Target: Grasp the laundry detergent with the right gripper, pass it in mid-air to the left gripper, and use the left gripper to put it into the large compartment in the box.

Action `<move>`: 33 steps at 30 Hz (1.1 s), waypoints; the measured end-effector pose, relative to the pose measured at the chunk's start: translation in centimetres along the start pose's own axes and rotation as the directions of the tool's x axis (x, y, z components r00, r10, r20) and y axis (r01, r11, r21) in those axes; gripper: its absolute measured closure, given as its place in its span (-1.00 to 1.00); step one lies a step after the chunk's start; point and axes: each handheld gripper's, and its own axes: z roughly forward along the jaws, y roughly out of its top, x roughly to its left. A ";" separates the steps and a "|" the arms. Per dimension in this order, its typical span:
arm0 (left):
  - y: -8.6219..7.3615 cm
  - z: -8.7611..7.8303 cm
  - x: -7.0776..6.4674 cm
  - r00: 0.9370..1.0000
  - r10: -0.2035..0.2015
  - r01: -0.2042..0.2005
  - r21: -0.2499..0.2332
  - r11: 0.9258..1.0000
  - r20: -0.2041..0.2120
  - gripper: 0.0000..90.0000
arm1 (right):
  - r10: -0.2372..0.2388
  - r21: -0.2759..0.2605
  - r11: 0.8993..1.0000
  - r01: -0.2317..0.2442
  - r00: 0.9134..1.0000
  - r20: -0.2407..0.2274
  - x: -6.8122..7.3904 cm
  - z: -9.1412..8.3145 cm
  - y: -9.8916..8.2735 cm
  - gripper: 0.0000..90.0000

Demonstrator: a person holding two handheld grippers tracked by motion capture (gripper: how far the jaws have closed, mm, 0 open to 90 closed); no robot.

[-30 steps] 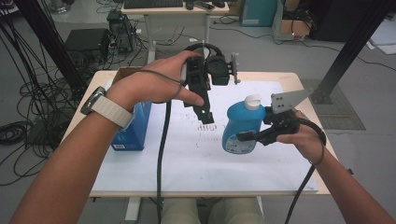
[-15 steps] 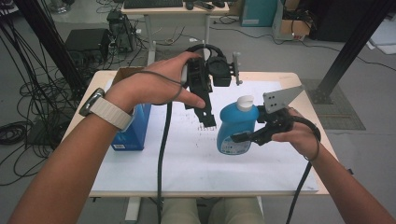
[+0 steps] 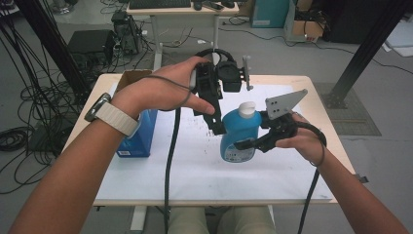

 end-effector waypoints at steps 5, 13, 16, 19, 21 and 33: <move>0.1 0.2 0.1 1.000 0.001 -0.001 -0.009 1.000 0.005 -0.89 | 0.000 0.007 1.000 0.000 1.000 -0.004 -0.1 0.3 -0.1 -0.03; 0.2 0.6 0.4 1.000 -0.004 0.005 -0.012 1.000 0.009 -0.89 | 0.001 0.009 1.000 -0.001 1.000 -0.001 -0.3 0.7 -0.2 -0.03; 0.3 0.7 0.4 1.000 -0.003 0.003 -0.015 1.000 0.010 -0.89 | 0.000 0.009 1.000 0.000 1.000 -0.001 -0.3 0.8 -0.2 -0.03; 0.4 0.8 0.4 1.000 -0.002 0.002 -0.017 1.000 0.009 -0.89 | -0.002 0.010 1.000 0.002 1.000 -0.002 -0.4 0.9 -0.2 -0.03; 0.4 0.8 0.4 1.000 -0.003 0.003 -0.016 1.000 0.010 -0.89 | -0.003 0.011 1.000 0.003 1.000 -0.003 -0.4 1.0 -0.2 -0.03; 0.5 1.0 0.5 1.000 -0.010 0.011 -0.023 1.000 0.013 -0.89 | 0.002 0.020 1.000 -0.002 1.000 0.002 -0.3 1.3 -0.1 -0.03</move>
